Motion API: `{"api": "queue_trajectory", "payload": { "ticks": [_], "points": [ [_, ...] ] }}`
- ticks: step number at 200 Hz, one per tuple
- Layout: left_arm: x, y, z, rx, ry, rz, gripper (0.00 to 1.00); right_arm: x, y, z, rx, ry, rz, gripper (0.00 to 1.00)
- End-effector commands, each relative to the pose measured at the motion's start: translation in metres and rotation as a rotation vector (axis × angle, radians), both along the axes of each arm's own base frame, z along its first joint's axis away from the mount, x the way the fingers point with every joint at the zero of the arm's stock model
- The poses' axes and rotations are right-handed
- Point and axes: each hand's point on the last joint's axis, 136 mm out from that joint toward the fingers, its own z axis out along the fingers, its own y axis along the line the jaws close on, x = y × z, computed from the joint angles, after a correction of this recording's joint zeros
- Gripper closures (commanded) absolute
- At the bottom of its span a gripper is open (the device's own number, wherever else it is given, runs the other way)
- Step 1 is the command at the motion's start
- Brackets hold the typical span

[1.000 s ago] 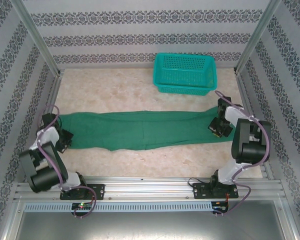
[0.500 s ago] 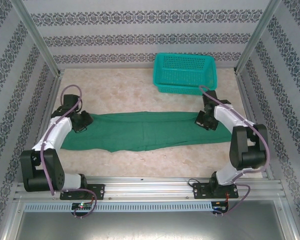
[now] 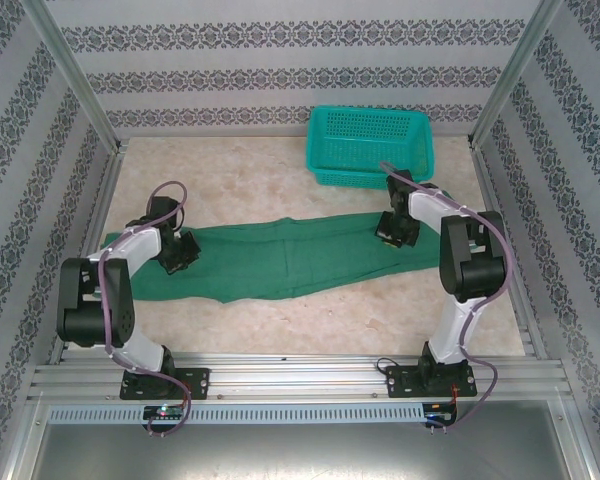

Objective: Roll up the long pants

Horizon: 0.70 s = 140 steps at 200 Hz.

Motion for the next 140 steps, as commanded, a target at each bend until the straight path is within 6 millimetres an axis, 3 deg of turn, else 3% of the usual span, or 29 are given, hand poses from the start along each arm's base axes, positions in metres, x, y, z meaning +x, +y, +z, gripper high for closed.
{"api": "queue_trajectory", "payload": {
  "ticks": [1,38,108,126,140],
  "points": [
    [-0.001,-0.001,-0.011,0.014,0.017,-0.032,1.00,0.000,0.012,0.006,0.007,0.013,0.030,1.00],
    [-0.016,0.013,-0.033,0.084,0.123,0.029,1.00,-0.043,-0.007,-0.007,-0.071,0.109,0.018,1.00],
    [-0.036,0.019,-0.046,0.098,0.149,0.104,0.96,-0.133,-0.036,-0.008,-0.121,0.161,-0.035,1.00],
    [-0.035,0.017,-0.043,0.103,0.135,0.054,0.91,-0.139,-0.042,-0.002,-0.141,0.133,-0.047,1.00],
    [-0.024,0.013,-0.027,0.109,0.070,0.017,0.80,-0.128,-0.040,0.011,-0.130,0.074,-0.060,1.00]
  ]
}}
